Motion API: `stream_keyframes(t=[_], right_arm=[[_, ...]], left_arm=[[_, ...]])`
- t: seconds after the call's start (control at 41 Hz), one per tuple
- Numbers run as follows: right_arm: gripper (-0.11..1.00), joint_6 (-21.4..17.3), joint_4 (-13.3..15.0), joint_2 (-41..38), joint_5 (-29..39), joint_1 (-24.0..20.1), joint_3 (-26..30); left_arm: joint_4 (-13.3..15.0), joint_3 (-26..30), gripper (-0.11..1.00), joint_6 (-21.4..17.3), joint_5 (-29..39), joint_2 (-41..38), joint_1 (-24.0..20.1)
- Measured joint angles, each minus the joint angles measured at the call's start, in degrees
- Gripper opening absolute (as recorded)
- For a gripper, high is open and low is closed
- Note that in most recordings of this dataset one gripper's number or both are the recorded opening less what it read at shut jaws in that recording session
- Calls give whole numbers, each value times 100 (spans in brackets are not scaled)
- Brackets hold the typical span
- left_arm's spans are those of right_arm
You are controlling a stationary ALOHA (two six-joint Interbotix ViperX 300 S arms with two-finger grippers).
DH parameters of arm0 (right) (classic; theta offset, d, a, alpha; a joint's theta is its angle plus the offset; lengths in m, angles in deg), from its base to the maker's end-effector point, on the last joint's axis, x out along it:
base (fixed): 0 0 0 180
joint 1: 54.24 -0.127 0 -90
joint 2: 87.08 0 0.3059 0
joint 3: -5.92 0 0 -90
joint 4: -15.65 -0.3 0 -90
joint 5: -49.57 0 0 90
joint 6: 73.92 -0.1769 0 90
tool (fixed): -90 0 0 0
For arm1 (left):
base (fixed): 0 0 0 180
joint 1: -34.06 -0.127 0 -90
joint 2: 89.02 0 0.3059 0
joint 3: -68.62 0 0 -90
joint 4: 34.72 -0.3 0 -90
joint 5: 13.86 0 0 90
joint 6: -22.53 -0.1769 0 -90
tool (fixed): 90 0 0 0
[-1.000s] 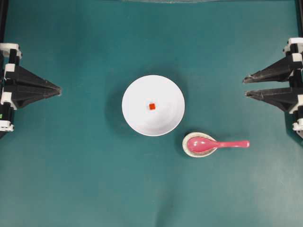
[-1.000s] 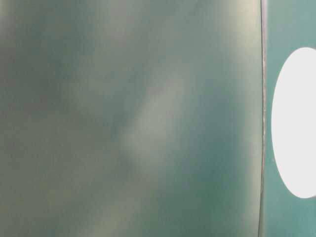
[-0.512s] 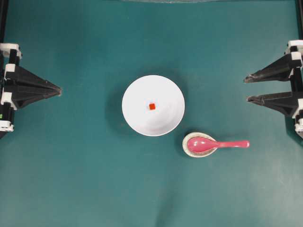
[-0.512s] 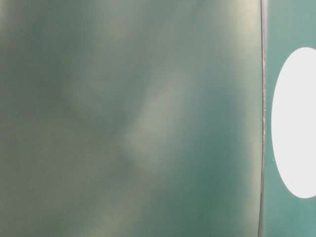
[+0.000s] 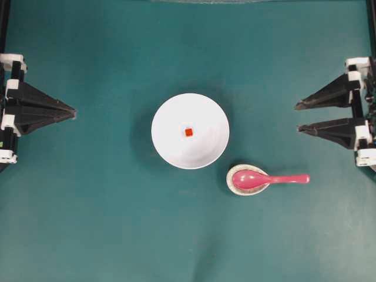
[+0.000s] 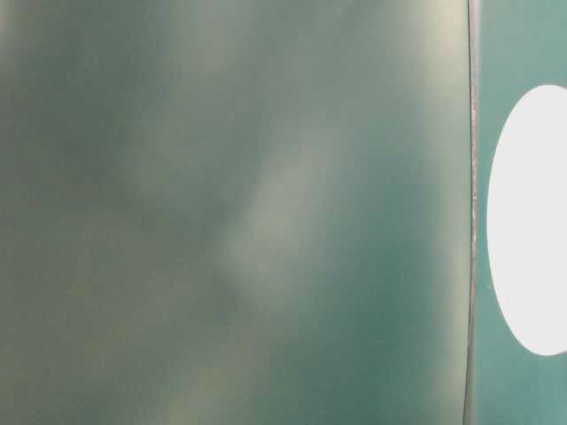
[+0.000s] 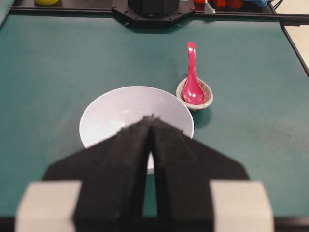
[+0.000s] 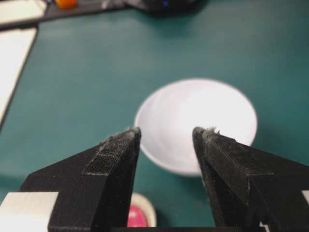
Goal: Grip the spoon and scoop the red block from the bowl with right arm.
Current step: 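Move the right gripper toward the pink spoon handle, opening it, then lower the right gripper around the pink spoon handle and close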
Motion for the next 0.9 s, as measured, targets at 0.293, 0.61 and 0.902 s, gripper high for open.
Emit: stream_keyframes(t=[0.293, 0.61, 0.902], right_arm=[[53, -18, -325, -97, -466, -211, -343], [53, -26, -817, -563, -1371, -826, -800], [53, -18, -1336, -1529, -2698, -1512, -1195]], left_arm=[[0, 0, 0, 0, 0, 9, 0], [0, 0, 0, 0, 0, 0, 0], [0, 0, 0, 0, 0, 9, 0]])
